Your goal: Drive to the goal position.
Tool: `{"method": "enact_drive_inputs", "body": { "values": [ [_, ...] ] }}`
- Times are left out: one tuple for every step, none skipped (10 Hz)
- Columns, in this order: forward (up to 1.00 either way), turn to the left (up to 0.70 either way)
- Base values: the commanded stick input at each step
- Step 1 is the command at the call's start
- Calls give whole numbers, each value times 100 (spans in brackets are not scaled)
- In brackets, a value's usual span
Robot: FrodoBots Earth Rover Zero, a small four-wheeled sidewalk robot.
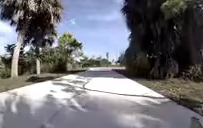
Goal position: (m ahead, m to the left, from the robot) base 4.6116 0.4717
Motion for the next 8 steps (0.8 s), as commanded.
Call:
{"method": "enact_drive_inputs", "body": {
  "values": [
    [85, 0],
    [85, 0],
    [85, 0],
    [85, 0],
    [85, 0],
    [85, 0],
    [85, 0],
    [85, 0]
  ]
}}
